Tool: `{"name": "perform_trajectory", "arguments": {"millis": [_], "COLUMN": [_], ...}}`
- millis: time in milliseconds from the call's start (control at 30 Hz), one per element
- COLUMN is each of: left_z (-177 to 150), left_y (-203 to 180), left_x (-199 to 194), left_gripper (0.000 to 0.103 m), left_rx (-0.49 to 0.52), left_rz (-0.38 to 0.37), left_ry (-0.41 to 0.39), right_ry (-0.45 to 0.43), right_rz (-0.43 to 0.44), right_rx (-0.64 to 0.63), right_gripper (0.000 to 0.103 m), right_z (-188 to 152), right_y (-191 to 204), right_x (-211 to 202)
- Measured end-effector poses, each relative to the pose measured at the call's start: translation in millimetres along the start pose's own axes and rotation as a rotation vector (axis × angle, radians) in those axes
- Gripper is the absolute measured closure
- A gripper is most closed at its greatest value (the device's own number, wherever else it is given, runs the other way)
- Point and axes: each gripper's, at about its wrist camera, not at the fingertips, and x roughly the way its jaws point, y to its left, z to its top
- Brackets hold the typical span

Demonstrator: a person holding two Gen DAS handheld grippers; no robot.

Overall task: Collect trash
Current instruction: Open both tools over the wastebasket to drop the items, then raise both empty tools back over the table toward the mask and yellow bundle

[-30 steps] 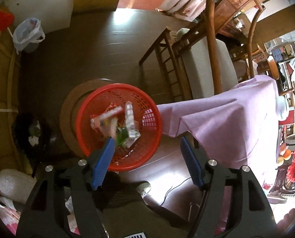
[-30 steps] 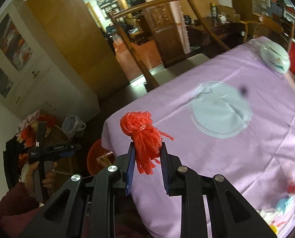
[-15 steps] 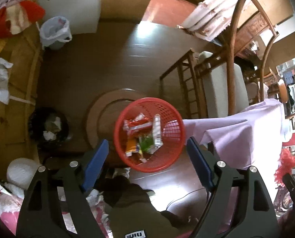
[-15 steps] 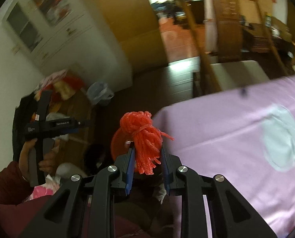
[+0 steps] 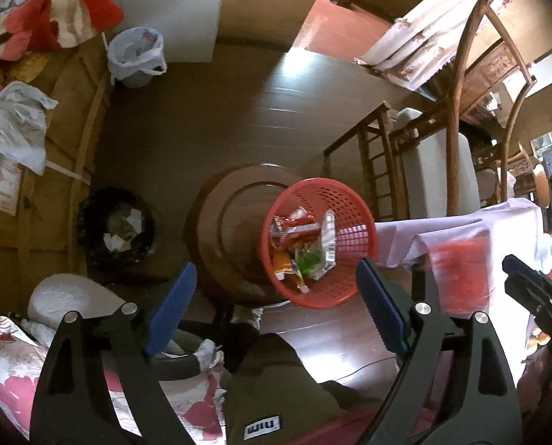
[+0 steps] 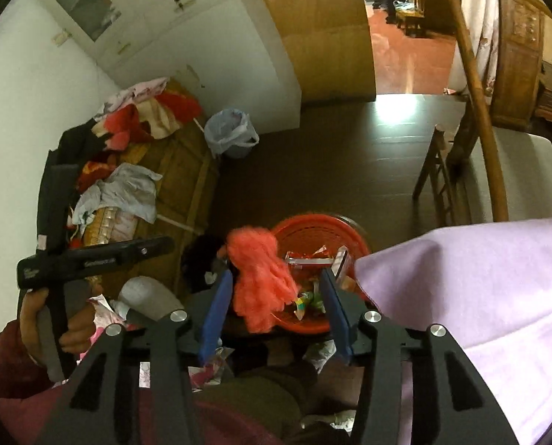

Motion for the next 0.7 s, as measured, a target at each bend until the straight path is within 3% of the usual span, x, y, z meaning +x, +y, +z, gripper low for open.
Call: {"name": "perform_trajectory", "arguments": {"millis": [267, 700], "left_z": [10, 25], "left_y": [-12, -110], "left_x": [8, 19], "left_gripper": [0.018, 0.018], "left_rx": [0.027, 0.285], "left_rz": [-0.018, -0.087], "left_ry": [0.009, 0.018], "right_ry": [-0.032, -0.167], "right_rz": [-0.052, -0.17], "right_rx": [0.028, 0.224], "right_gripper": [0.05, 0.046], "right_z": [0, -40], "right_y": [-10, -59], "right_x": [-17, -73]}}
